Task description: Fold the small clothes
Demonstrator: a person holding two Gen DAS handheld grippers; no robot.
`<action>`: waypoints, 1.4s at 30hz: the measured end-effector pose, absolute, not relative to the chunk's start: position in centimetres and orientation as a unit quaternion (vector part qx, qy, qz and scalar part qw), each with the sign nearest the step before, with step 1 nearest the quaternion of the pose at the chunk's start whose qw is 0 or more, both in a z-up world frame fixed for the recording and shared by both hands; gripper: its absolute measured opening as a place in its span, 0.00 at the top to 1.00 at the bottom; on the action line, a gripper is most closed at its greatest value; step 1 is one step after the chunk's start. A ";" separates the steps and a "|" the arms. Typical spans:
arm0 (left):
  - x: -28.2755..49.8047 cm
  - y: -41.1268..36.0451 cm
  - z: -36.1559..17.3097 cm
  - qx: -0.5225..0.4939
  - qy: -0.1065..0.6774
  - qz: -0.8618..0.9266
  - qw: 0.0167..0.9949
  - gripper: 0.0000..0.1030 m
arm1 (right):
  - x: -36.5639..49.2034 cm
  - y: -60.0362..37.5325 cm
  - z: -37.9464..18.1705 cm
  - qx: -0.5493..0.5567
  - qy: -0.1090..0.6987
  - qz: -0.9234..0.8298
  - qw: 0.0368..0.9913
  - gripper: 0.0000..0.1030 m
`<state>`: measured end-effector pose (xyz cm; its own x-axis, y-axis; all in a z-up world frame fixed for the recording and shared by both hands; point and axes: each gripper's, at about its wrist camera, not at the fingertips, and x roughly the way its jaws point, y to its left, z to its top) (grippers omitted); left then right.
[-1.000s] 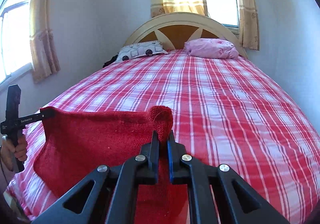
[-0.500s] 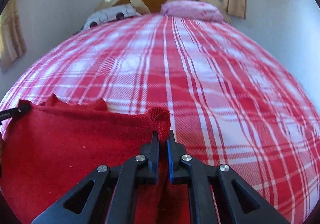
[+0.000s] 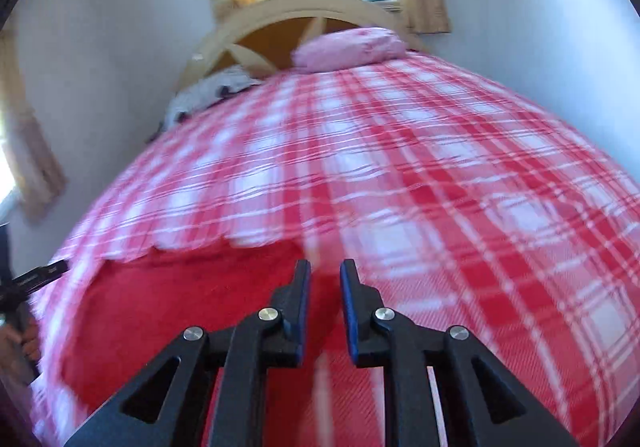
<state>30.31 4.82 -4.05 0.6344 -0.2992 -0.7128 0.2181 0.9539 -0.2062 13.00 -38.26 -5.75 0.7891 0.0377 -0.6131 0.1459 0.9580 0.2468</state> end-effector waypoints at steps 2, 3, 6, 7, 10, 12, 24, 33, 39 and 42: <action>28.2 5.2 -3.6 -0.047 0.396 -0.139 0.906 0.27 | 11.8 -36.8 -6.7 0.146 0.335 -0.008 0.931 0.85; 27.2 5.1 -3.6 -0.047 0.394 -0.142 0.907 0.27 | 11.2 -36.2 -7.4 0.156 0.344 0.004 0.926 0.85; 24.4 4.3 -4.5 -0.045 0.402 -0.150 0.902 0.27 | 10.1 -35.0 -9.3 0.182 0.362 0.023 0.914 0.85; 23.3 3.9 -4.9 -0.043 0.404 -0.156 0.900 0.27 | 9.7 -34.6 -9.8 0.183 0.366 0.020 0.912 0.84; 20.3 3.6 -5.5 -0.033 0.402 -0.155 0.902 0.27 | 7.9 -34.0 -10.3 0.180 0.360 0.014 0.915 0.80; 18.6 4.0 -5.9 -0.041 0.397 -0.153 0.904 0.27 | 6.3 -34.4 -10.1 0.193 0.344 0.012 0.919 0.73; 15.8 7.3 -8.0 -0.155 0.385 -0.224 0.882 0.24 | 4.8 -31.4 -11.5 0.127 0.364 0.055 0.921 0.65; 16.0 7.0 -9.8 -0.183 0.412 -0.276 0.849 0.44 | 3.7 -31.8 -12.2 0.155 0.370 0.071 0.913 0.87; 16.2 7.7 -10.5 -0.197 0.425 -0.281 0.838 0.50 | 4.3 -32.3 -12.5 0.169 0.367 0.075 0.912 0.87; 16.4 7.5 -10.5 -0.190 0.428 -0.279 0.838 0.60 | 4.4 -32.4 -12.4 0.187 0.372 0.083 0.906 0.87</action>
<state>16.40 7.52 -10.50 0.4768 -0.6310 -0.6120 0.3052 0.7717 -0.5580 4.45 -32.35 -12.45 0.7099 0.2884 -0.6426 -0.0106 0.9166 0.3996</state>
